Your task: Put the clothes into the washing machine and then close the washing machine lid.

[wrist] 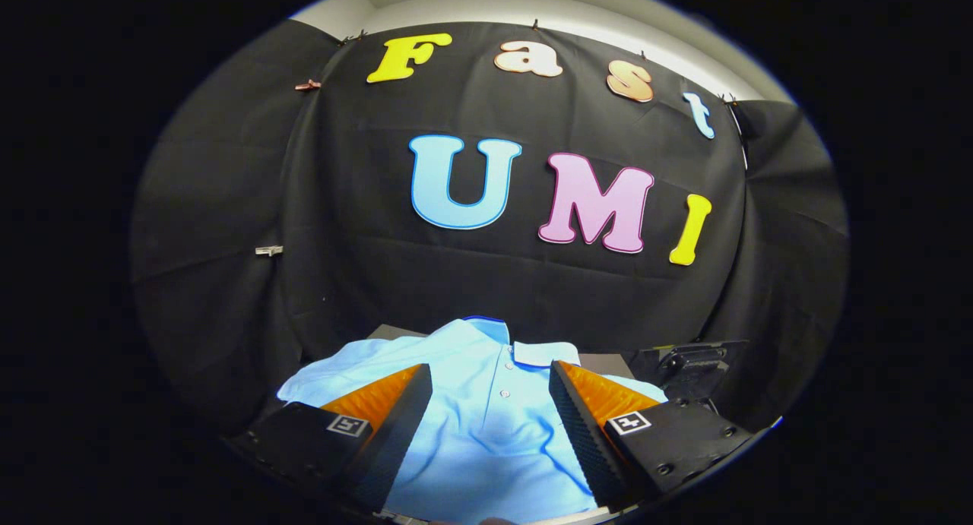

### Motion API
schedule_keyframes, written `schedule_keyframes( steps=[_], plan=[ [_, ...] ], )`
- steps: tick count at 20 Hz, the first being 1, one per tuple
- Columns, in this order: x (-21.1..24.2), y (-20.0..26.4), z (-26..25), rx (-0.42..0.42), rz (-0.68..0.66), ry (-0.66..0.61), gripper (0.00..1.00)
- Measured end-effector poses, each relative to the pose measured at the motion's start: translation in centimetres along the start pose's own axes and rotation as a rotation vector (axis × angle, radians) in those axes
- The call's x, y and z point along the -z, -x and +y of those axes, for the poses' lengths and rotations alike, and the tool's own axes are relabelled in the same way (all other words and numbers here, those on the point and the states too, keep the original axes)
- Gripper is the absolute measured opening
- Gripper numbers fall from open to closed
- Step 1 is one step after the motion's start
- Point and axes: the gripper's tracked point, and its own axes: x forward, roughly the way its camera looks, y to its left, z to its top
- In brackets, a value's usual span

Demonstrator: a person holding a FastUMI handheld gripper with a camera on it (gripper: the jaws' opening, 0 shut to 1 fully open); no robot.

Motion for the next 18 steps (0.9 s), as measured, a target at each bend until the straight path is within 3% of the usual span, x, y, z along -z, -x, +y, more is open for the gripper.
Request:
schedule_keyframes(
  steps=[4,7,9,13,15,18],
  plan=[
    [2.8,-3.8,-0.2,-0.015,0.131,-0.019,0.98],
    [8.9,-5.4,-0.1,-0.034,0.380,-0.044,0.98],
    [8.7,-5.8,0.0,-0.031,0.396,-0.142,1.00],
    [8.7,-5.5,0.1,-0.068,0.440,-0.075,0.97],
    [9.0,-5.4,-0.3,-0.110,0.451,-0.057,0.81],
    [8.9,-5.6,0.1,-0.175,0.397,0.005,0.19]
  ],
)
